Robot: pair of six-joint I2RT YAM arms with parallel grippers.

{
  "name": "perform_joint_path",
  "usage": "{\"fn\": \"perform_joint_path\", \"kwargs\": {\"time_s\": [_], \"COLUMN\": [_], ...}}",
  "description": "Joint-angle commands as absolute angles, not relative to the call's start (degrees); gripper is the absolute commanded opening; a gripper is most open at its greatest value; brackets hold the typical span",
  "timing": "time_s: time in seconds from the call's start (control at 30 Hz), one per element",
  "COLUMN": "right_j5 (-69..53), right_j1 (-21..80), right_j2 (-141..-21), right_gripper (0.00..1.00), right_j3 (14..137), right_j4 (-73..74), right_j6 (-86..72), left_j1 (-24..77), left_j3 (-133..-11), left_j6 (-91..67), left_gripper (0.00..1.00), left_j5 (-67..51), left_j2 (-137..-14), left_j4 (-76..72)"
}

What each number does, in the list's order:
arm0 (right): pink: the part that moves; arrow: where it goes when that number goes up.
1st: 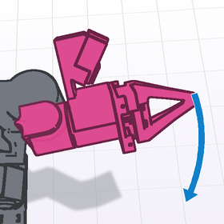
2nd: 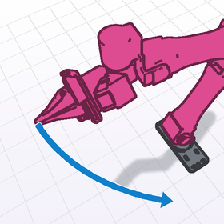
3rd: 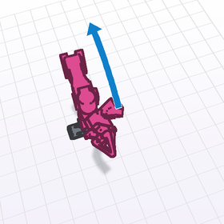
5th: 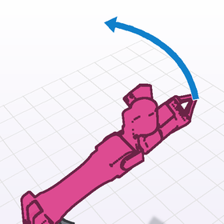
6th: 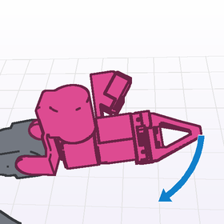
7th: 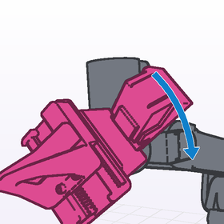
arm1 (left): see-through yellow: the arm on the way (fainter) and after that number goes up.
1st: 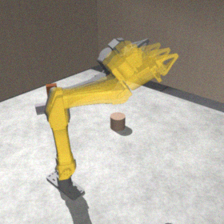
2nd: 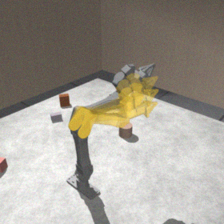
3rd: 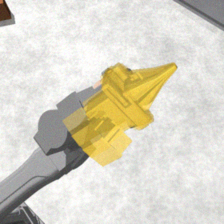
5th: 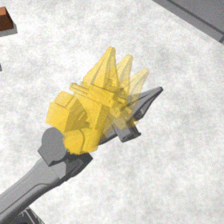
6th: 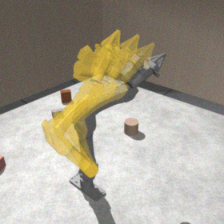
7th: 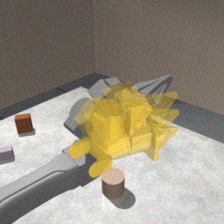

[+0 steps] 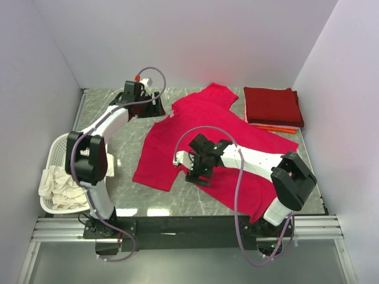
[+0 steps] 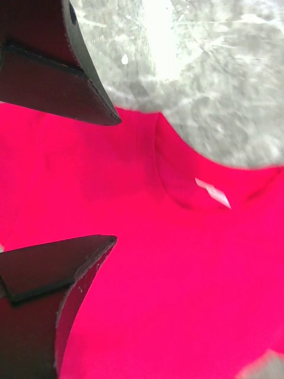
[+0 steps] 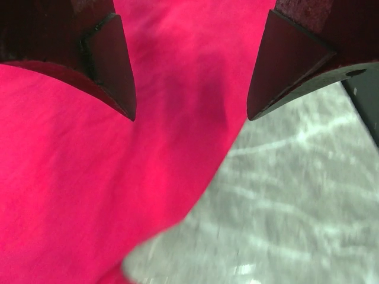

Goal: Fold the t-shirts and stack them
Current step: Flatten the tshirt out

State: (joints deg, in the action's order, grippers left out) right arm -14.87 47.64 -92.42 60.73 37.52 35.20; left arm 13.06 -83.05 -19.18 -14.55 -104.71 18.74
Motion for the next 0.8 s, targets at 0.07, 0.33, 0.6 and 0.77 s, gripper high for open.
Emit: {"fn": "perform_joint_path", "kwargs": {"time_s": [0.07, 0.33, 0.6, 0.77], "right_j5": [-9.5, -6.5, -6.0, -6.6], "right_j1": [51.5, 55.0, 55.5, 55.9], "right_j2": [-94.4, -99.6, -102.3, -103.4], "right_gripper": [0.8, 0.74, 0.41, 0.22], "right_j3": [61.3, 61.9, 64.2, 65.2], "right_j4": [30.5, 30.0, 31.8, 33.1], "right_j6": [30.1, 27.3, 26.2, 26.4], "left_j1": [12.8, 12.8, 12.8, 12.6], "left_j3": [-86.1, -87.5, -86.6, -86.7], "left_j6": [-12.8, -12.6, -12.4, -12.7], "left_gripper": [0.79, 0.71, 0.65, 0.56], "left_j5": [-13.8, -11.7, -12.4, -8.7], "left_j2": [-111.7, -116.4, -119.6, -121.3], "left_j4": [27.2, 29.6, 31.6, 31.8]}}
